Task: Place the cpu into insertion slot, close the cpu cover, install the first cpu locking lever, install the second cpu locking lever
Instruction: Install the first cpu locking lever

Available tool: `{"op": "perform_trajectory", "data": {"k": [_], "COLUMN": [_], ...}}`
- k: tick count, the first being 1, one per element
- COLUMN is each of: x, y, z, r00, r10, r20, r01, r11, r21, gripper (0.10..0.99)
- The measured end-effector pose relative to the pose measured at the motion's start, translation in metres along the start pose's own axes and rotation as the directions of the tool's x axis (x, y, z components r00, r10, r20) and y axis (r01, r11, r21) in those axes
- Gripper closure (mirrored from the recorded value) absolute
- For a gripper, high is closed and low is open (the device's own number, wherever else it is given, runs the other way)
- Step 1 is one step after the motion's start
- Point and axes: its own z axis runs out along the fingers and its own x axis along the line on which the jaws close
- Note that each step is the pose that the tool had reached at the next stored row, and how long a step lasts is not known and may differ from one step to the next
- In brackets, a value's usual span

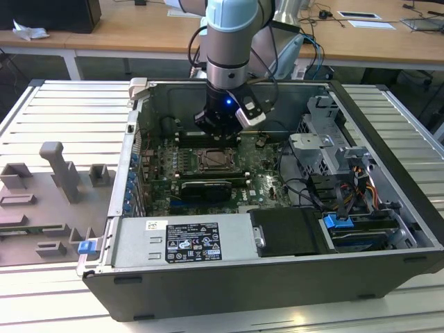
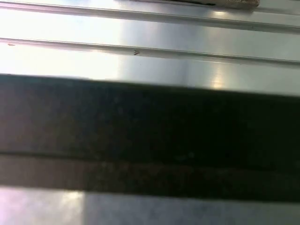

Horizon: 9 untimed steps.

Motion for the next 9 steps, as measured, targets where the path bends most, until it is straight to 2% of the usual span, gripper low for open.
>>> {"op": "perform_trajectory", "data": {"k": [6,9], "x": [-0.0006,-0.0008], "y": [-0.0001,0.0003], "z": [0.0006,-0.0041], "r00": [1.0000,1.0000], "r10": [0.000,0.000], "r20": [-0.0002,-0.0003], "r01": [0.000,0.000], "r11": [1.0000,1.0000], "r21": [-0.001,-0.001], "gripper": [0.980,0.980]}}
